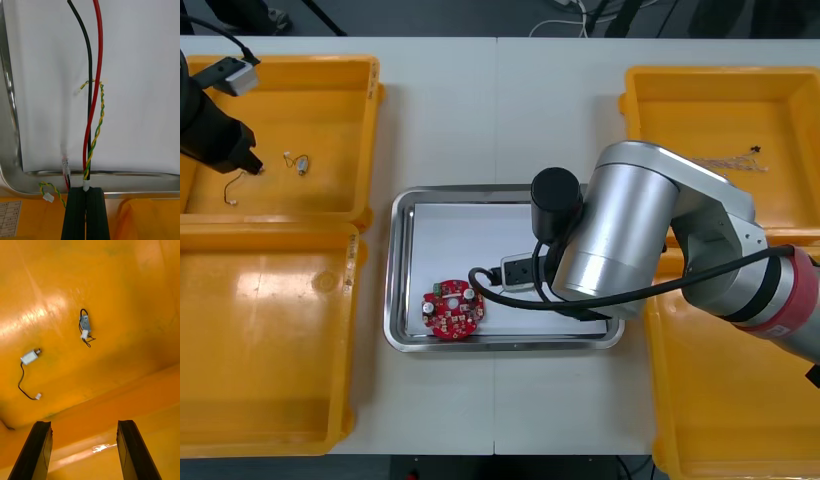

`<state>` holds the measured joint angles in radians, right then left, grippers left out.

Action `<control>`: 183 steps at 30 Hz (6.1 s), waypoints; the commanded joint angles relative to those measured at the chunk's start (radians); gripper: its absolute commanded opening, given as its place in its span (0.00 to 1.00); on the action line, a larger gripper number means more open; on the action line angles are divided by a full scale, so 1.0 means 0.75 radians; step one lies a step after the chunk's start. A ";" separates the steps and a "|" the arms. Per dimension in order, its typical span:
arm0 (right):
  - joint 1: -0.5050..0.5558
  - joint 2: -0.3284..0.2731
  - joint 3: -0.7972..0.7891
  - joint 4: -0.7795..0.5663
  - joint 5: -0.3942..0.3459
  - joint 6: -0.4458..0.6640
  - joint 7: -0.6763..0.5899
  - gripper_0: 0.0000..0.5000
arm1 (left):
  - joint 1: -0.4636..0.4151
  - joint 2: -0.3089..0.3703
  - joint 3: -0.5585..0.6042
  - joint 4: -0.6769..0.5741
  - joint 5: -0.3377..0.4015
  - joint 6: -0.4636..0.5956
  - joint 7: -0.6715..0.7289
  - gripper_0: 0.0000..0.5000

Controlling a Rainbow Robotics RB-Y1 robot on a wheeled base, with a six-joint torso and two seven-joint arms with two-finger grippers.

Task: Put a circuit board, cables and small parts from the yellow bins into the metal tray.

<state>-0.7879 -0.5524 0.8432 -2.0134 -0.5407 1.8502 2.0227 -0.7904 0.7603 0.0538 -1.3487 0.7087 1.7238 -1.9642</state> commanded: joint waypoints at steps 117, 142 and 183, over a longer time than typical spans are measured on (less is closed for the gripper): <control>-0.209 -0.425 -1.218 0.703 -0.420 0.093 -0.429 1.00 | -0.110 -0.077 -0.090 0.810 0.092 -0.904 -0.641 0.00; -0.381 -0.329 -1.384 1.153 0.040 0.093 -0.541 1.00 | -0.047 -0.073 0.065 0.193 -0.235 -0.274 -0.200 0.00; -0.627 -0.051 -1.386 1.629 0.343 -0.242 -1.149 1.00 | 0.107 -0.314 -0.442 -0.705 -0.325 0.103 1.060 0.00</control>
<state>-1.2003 -0.5992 -0.1724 -0.7778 -0.2963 1.6841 1.2035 -0.7087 0.5440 -0.2331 -1.8359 0.4756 1.8107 -1.3697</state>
